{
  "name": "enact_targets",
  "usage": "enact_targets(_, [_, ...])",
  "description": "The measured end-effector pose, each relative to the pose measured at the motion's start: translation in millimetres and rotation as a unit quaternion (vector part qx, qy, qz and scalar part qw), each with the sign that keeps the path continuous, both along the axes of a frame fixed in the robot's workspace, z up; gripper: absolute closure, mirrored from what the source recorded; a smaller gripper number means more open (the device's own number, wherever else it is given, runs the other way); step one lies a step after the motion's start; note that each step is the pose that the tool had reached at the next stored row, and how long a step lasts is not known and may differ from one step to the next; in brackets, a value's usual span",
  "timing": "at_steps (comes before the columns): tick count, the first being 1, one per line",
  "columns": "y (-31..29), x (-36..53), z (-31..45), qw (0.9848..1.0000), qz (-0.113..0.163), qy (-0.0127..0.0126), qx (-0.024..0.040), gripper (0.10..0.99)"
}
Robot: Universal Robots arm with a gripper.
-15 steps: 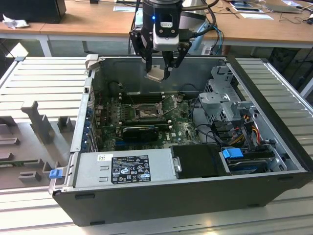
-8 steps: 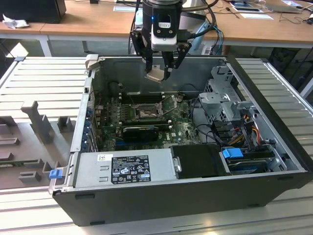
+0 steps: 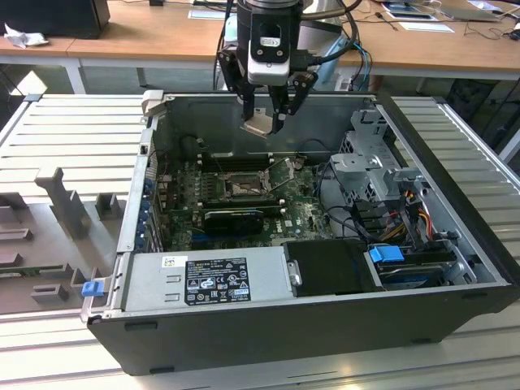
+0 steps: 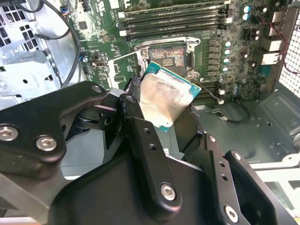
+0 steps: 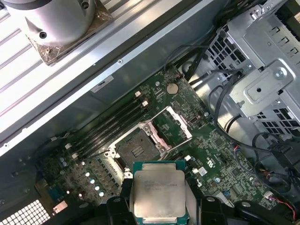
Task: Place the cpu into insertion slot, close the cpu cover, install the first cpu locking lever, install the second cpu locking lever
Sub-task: 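Place the cpu into insertion slot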
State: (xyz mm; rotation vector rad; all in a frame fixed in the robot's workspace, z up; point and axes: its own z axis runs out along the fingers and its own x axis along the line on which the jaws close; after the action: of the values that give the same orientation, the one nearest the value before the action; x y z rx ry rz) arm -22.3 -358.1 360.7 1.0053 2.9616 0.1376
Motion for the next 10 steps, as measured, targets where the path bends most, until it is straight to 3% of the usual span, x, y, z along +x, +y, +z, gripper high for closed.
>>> enact_targets(10, [0.0,0.0,-0.3,0.9996,-0.027,0.0000,0.0000,0.557])
